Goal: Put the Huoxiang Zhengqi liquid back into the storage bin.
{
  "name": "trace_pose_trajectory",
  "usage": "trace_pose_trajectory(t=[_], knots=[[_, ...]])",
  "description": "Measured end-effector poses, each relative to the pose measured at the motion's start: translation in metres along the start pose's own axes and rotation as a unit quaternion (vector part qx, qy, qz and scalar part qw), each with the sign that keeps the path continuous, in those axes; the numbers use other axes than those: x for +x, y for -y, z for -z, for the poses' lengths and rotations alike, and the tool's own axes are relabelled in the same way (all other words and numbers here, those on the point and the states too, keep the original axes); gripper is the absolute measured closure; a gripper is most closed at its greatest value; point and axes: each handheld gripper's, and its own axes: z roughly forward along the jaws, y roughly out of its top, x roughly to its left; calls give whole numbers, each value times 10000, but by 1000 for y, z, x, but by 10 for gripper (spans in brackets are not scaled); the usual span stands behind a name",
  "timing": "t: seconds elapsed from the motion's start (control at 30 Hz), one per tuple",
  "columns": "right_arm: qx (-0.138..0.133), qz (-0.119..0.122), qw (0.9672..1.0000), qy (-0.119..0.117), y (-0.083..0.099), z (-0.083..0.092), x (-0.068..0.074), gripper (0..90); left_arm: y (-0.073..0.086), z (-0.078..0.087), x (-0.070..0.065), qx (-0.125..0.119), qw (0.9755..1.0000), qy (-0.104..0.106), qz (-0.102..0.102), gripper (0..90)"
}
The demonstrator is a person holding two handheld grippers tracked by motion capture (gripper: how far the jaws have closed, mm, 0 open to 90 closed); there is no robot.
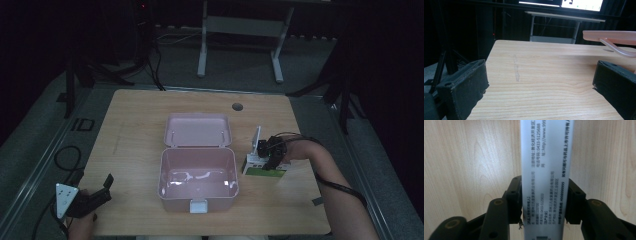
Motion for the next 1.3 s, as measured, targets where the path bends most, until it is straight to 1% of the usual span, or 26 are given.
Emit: trace_pose_trajectory(t=[0.03, 0.2, 0.4, 0.43, 0.53, 0.6, 0.67, 0.8, 0.83, 0.87, 0.9, 0.97, 1.03, 1.07, 1.17, 1.2, 1.3], knots=[[-4, 20, 10000, -46, 0, -1, 0, 596, 0, 0, 0, 3, 10000, 0, -4, 3], [-16, 36, 9999, -95, 0, -2, -1, 612, 0, 0, 0, 4, 10000, -1, -9, 3], [16, 33, 9999, -107, -1, -1, 0, 617, 0, 0, 0, 10, 10000, -10, -18, 3], [36, 70, 9999, -105, -1, -1, 1, 618, 0, 0, 0, 11, 10000, -11, -16, 3], [136, 66, 9996, -223, -3, -1, 3, 619, 0, 0, 0, 11, 10000, -14, -14, 3], [139, 97, 9994, -305, -3, 1, 5, 619, 0, 0, 0, 15, 10000, -15, -16, 3], [141, 103, 9993, -317, -3, 2, 6, 619, 0, 0, 0, 15, 10000, -18, -17, 3], [172, 76, 9994, -294, -3, 9, 9, 618, 0, 0, 0, 19, 10000, -25, -20, 3], [187, 64, 9994, -299, -3, 14, 10, 618, 0, 0, 0, 21, 10000, -28, -23, 3], [187, 64, 9994, -299, -3, 14, 10, 618, 0, 0, 0, 21, 10000, -28, -23, 3], [194, 43, 9994, -293, -3, 18, 12, 618, 0, 0, 0, 20, 10000, -29, -24, 3], [193, 39, 9994, -288, -3, 21, 14, 618, 0, 0, -1, 20, 10000, -32, -22, 3], [223, 30, 9994, -261, -2, 28, 18, 618, 0, 0, -1, 17, 10000, -37, -24, 3], [223, 30, 9994, -261, -2, 28, 18, 618, 0, -1, -1, 16, 10000, -40, -24, 3], [185, -2, 9996, -196, -2, 40, 24, 619, 0, -1, -1, 23, 10000, -44, -30, 3], [185, -2, 9996, -196, -2, 40, 24, 619, 0, -1, -1, 24, 10000, -46, -30, 3], [175, 26, 9997, -147, -3, 49, 29, 618, 0, -1, -1, 25, 10000, -51, -35, 3]])
